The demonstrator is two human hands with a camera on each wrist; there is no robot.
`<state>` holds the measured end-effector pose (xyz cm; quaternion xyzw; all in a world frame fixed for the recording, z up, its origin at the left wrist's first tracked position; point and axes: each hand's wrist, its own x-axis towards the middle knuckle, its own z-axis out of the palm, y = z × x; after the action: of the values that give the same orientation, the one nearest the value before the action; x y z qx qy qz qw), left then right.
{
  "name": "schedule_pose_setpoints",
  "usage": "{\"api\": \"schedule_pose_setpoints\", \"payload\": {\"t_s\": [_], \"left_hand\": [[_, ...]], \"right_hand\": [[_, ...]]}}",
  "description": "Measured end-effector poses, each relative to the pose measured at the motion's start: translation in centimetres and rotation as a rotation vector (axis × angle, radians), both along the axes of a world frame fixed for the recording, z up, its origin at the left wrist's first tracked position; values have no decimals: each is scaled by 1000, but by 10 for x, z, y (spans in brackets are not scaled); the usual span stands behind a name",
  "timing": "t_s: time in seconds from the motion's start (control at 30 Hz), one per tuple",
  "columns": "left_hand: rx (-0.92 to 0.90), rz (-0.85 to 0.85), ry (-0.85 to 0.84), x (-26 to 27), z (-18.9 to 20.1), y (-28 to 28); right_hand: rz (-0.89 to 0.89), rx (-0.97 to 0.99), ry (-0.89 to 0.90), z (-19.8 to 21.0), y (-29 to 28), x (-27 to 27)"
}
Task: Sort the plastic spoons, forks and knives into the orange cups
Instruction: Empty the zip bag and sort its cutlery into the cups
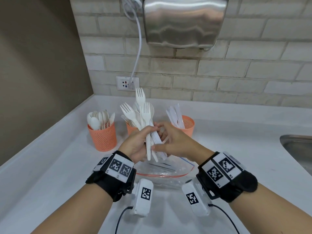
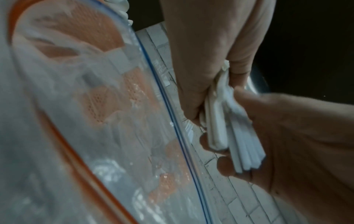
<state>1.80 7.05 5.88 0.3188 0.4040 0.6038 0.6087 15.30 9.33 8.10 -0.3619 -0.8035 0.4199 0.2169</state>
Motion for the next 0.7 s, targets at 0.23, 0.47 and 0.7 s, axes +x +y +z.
{"api": "schedule_pose_setpoints", "payload": {"t_s": [0.23,0.47,0.7], "left_hand": [[-1,-103,17,-5,-5,2],[8,-27,83,-10,-7,9],[-2,3,150,-11,-5,15]], "right_hand": [[93,17,-174,-1,13,6],[47,-311,-10,2,17,11],[-22,-79,-117,-4,26,5]]}}
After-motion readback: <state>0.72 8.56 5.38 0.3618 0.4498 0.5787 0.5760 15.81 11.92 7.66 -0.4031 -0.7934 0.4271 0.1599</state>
